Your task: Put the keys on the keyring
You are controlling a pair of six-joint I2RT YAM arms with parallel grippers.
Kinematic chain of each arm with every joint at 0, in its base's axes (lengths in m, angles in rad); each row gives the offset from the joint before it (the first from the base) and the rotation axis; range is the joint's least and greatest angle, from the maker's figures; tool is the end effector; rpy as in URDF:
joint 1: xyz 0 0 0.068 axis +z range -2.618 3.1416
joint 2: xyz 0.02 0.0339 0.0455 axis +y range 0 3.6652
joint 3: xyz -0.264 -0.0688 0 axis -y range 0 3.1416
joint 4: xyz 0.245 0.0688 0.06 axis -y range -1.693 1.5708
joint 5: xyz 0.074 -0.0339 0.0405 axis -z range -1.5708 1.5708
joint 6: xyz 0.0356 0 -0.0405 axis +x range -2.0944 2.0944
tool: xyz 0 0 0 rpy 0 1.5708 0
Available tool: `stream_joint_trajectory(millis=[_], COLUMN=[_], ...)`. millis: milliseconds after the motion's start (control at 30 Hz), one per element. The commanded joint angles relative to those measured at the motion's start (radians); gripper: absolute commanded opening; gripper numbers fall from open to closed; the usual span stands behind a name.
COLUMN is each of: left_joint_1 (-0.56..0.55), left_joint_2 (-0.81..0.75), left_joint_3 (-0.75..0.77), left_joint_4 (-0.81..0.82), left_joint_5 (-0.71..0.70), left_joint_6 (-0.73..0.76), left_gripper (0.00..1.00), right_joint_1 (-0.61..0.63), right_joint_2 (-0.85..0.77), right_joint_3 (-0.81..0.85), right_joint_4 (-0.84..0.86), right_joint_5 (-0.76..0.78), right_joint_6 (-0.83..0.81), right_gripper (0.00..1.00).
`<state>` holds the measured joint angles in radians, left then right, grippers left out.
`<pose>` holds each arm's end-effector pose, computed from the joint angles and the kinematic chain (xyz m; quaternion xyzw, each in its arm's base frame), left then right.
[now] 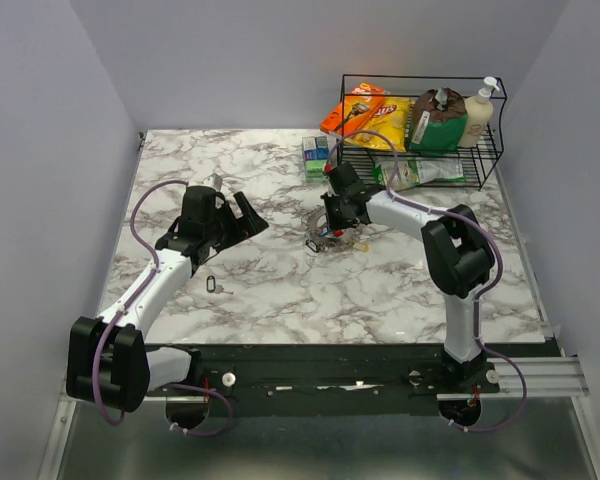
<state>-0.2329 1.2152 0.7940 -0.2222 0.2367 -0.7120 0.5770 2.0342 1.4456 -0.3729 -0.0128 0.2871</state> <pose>0.2541 -0.0688 0.2504 -0.1594 0.8753 -0.2961 0.3474 0.3667 0.2392 0.1737 -0.1397 0.9437 0.1311 0.2698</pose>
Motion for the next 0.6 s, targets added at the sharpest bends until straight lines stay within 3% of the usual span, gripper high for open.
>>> stream_joint_trajectory(millis=[0,300,567], left_joint_1=[0.006,0.007,0.006], left_joint_2=[-0.017,-0.017,-0.059], left_joint_3=[-0.022,-0.03,-0.047], left_joint_4=[0.047,0.076,0.066], left_joint_5=[0.05,0.082,0.081], left_joint_6=[-0.015,-0.03,-0.035], left_gripper=[0.99,0.99,0.99], right_joint_1=[0.009,0.009,0.009], right_joint_2=[0.043,0.049,-0.005], right_joint_3=[0.044,0.019,-0.071], right_joint_4=[-0.067,-0.121,-0.098], right_joint_5=[0.043,0.043,-0.061], right_joint_6=[0.001,-0.002,0.007], right_gripper=[0.01,0.01,0.01])
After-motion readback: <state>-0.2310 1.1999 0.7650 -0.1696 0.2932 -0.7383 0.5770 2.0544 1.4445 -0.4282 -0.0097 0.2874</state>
